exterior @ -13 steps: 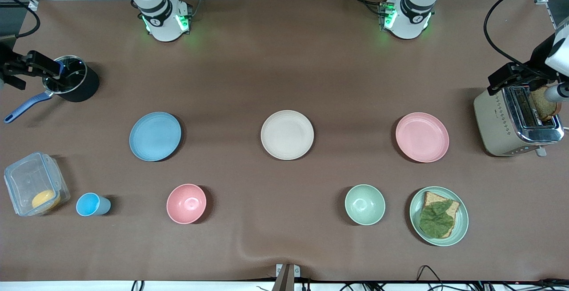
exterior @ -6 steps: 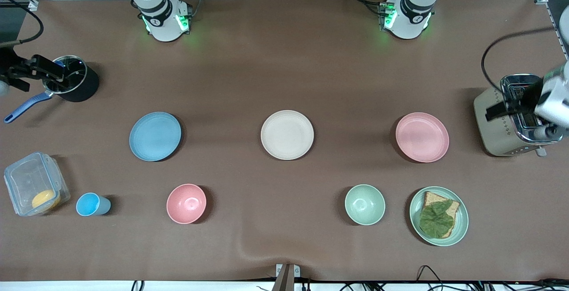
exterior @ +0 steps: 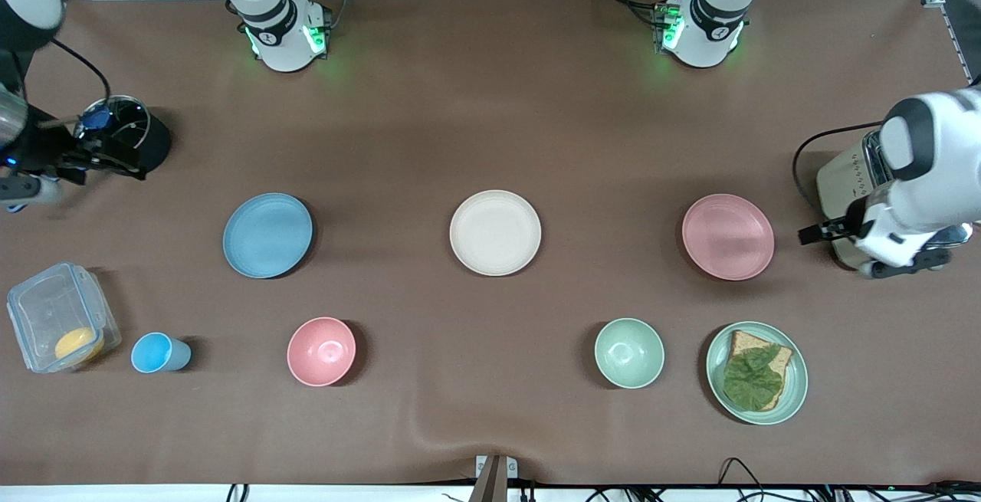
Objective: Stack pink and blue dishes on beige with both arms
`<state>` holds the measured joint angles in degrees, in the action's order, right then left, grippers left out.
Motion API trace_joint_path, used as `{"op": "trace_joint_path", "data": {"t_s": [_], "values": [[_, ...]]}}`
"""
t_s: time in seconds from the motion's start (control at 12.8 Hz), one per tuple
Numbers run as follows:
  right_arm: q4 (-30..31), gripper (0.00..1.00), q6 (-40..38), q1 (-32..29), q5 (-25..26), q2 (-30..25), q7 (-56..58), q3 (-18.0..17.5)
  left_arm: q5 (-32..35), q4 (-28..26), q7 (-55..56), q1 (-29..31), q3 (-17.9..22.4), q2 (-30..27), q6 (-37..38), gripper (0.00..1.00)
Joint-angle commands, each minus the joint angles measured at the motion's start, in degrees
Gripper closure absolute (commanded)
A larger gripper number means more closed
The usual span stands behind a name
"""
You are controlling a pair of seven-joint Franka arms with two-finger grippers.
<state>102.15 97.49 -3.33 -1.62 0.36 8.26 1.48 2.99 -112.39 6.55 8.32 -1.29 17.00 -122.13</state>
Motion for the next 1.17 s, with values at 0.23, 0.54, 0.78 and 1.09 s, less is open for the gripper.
{"op": "trace_joint_path", "data": {"t_s": [0.23, 0.54, 0.78, 1.09], "values": [[4.6, 0.0, 5.9, -0.1, -0.1, 4.7, 0.4, -0.3, 0.3, -3.3, -0.3, 0.1, -0.8, 6.3, -4.4, 0.0], [4.6, 0.0, 8.7, 0.3, -0.1, 9.6, 0.4, -0.3, 0.2, -4.7, -0.3, 0.5, -0.9, 9.0, -7.2, 0.04], [4.6, 0.0, 10.4, 0.5, -0.1, 10.6, 0.4, -0.3, 0.2, -4.6, -0.5, 0.5, -0.8, 10.2, -8.0, 0.11], [4.6, 0.0, 10.7, 0.4, -0.1, 11.4, 0.4, -0.3, 0.2, -4.7, -0.5, 0.6, -0.9, 10.3, -8.0, 0.58]]}}
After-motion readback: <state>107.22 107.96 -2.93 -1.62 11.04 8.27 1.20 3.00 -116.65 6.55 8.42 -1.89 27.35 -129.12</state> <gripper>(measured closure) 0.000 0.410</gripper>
